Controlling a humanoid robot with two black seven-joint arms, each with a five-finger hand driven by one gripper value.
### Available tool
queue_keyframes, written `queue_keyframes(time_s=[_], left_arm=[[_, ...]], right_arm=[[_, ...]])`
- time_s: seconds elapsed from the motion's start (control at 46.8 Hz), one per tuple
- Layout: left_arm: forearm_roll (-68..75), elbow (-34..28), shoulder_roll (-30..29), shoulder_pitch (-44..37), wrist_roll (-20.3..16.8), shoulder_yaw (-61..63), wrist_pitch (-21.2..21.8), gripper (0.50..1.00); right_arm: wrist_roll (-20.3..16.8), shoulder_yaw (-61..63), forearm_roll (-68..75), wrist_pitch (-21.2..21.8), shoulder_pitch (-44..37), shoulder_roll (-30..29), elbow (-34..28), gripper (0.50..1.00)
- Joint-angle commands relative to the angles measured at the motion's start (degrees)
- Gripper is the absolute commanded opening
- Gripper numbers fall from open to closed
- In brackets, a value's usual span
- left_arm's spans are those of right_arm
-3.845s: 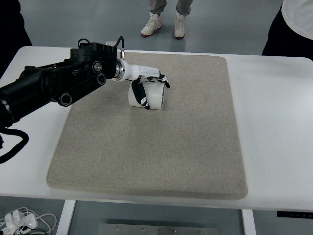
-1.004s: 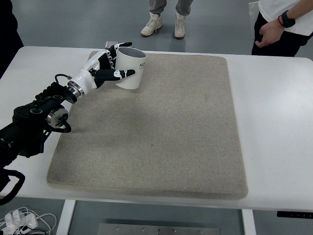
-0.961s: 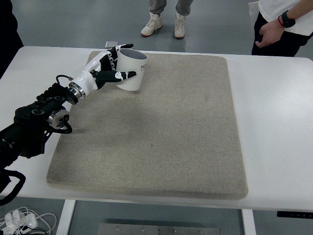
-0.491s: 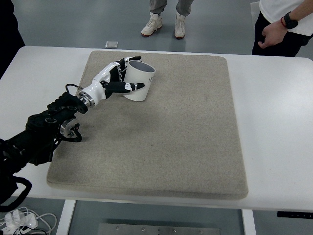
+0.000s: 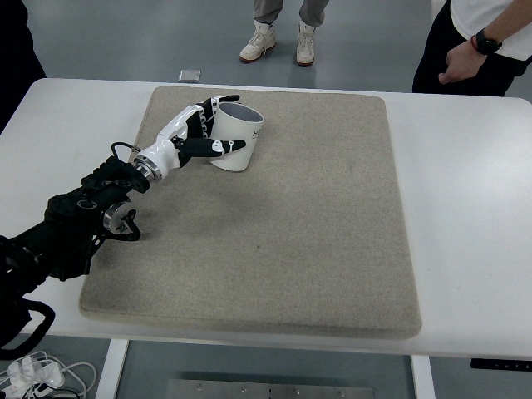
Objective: Flip white cup upright
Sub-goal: 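Lower the upright cup onto the mat with the left hand, then open the left hand and withdraw it from the cup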
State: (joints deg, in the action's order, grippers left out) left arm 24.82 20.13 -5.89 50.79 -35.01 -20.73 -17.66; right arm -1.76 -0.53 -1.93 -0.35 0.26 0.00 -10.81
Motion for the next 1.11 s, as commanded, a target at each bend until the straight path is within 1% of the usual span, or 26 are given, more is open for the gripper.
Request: queue_keyframes(time_s=[0.0,0.171,0.278,0.406,0.726,0.833,0.983,1.089], left_arm=[[-0.21,0.09,0.0,0.01,0.01,-0.01,-0.01,0.928],[-0.39,0.53,-0.09,0.1,0.01,-0.1,-0.36,0.947],[-0.48,1.84,0.0,-0.08,0.01,-0.45,-0.62,0.958],[-0.48,2.9,-0.09,0.01,0.01,-0.62,-0.71,0.964],[-0.56,2.99,-0.26,0.36,0.01,-1.15,-0.97,0.979],[-0.56,4.13,-1.05,0.63,0.01,-3.52,-2.29,0.981],[-0.56,5.88,-4.04,1.94,0.01,-6.16,-4.92,0.988],[-0.65,7.73,-5.8,2.47,0.01,-7.48,-5.89,0.992]], right_arm=[[0.0,0.01,0.0,0.0,0.0,0.0,0.0,0.952],[0.0,-0.08,0.0,0.0,0.0,0.0,0.0,0.952],[0.0,-0.08,0.0,0.0,0.0,0.0,0.0,0.952],[0.0,0.01,0.0,0.0,0.0,0.0,0.0,0.952],[0.0,-0.08,0.0,0.0,0.0,0.0,0.0,0.952],[0.0,-0.08,0.0,0.0,0.0,0.0,0.0,0.952],[0.0,-0.08,0.0,0.0,0.0,0.0,0.0,0.952],[0.0,0.01,0.0,0.0,0.0,0.0,0.0,0.952]])
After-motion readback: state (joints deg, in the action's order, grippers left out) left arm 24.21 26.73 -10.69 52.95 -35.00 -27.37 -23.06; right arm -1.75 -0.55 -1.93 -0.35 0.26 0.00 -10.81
